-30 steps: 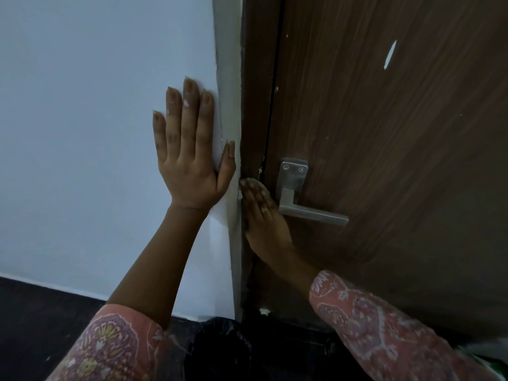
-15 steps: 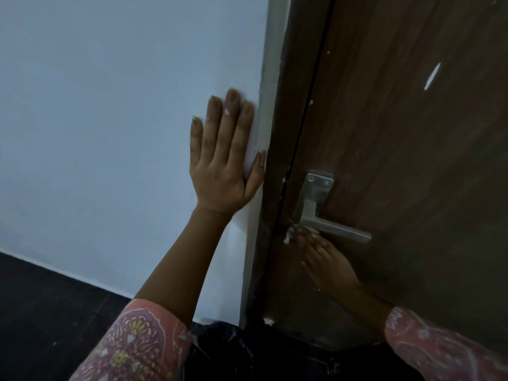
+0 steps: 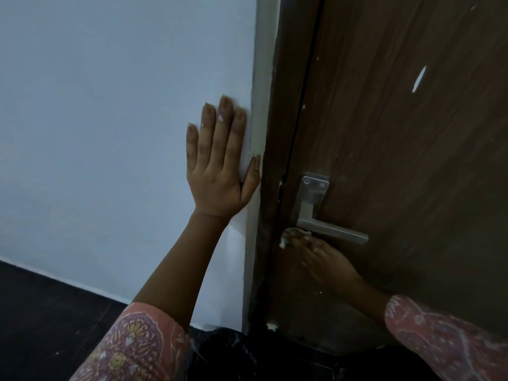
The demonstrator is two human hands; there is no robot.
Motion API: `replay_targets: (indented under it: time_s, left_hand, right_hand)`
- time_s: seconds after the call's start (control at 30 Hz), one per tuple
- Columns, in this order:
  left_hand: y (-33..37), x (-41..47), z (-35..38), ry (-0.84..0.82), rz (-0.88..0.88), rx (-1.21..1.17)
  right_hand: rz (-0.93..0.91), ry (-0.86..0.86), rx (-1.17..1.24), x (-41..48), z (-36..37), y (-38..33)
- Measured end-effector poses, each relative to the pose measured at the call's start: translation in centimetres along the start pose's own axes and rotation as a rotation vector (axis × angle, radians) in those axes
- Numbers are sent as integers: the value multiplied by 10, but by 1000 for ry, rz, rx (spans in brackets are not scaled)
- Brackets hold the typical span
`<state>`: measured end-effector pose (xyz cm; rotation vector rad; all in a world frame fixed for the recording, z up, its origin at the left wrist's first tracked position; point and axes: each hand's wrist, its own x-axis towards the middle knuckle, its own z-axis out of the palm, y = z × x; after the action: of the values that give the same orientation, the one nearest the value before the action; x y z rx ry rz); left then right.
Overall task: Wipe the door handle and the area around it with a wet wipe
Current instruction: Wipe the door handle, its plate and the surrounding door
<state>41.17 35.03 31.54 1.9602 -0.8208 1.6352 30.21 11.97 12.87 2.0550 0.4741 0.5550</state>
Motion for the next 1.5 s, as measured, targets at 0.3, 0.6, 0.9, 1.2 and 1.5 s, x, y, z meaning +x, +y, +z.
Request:
replay_targets:
  time_s: [0.3, 0.6, 0.9, 1.2, 1.5]
  left_hand:
    - [-1, 0, 0, -11, -1, 1]
    - [-1, 1, 0, -10, 8, 6]
    - [-1, 1, 0, 15, -18, 2]
    - [1, 1, 1, 14, -10, 5]
    - [2, 3, -1, 17, -50, 17]
  right_hand:
    - [63, -92, 330, 52, -20, -27]
    - [89, -268, 127, 43, -35, -18]
    - [248, -249, 273, 57, -60, -22]
    - [222, -127, 277, 52, -59, -5]
    - [36, -117, 65, -8, -10, 17]
